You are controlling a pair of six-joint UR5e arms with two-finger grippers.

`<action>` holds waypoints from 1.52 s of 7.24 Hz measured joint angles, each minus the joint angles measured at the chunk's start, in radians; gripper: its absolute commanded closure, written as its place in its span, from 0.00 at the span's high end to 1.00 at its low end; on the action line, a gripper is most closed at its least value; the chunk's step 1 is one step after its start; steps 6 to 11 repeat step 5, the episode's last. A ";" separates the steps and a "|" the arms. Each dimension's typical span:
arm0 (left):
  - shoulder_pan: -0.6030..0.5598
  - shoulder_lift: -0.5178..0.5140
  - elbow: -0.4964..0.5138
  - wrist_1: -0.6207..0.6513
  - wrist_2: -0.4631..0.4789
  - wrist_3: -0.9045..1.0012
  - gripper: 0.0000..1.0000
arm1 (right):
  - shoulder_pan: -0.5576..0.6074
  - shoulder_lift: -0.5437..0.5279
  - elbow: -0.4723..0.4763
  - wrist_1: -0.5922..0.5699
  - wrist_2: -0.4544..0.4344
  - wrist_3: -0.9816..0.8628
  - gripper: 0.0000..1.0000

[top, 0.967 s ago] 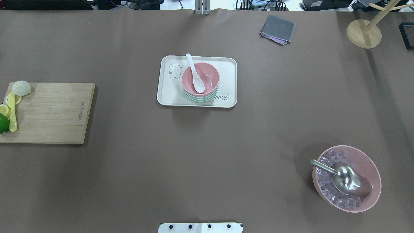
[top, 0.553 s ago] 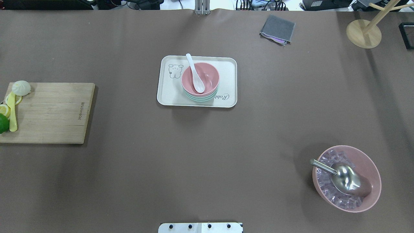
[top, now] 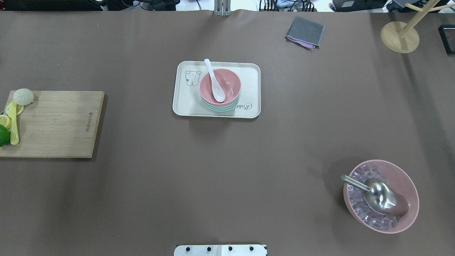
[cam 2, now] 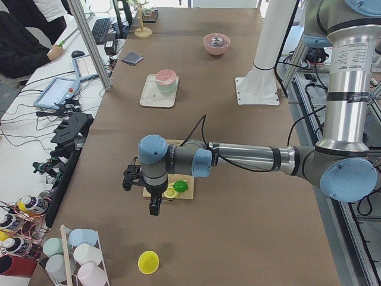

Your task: Stack pink bowl on green and place spoon

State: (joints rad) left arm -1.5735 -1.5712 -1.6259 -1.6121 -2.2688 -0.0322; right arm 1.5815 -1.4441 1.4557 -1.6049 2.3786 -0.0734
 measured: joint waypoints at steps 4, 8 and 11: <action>0.000 0.001 0.006 0.000 0.000 0.000 0.98 | 0.000 0.009 0.001 0.002 -0.001 -0.002 1.00; 0.000 0.002 0.009 0.000 0.000 0.000 0.98 | 0.000 0.009 0.002 0.002 -0.001 -0.002 1.00; 0.000 0.002 0.009 0.000 0.000 0.000 0.98 | 0.000 0.009 0.002 0.002 -0.001 -0.002 1.00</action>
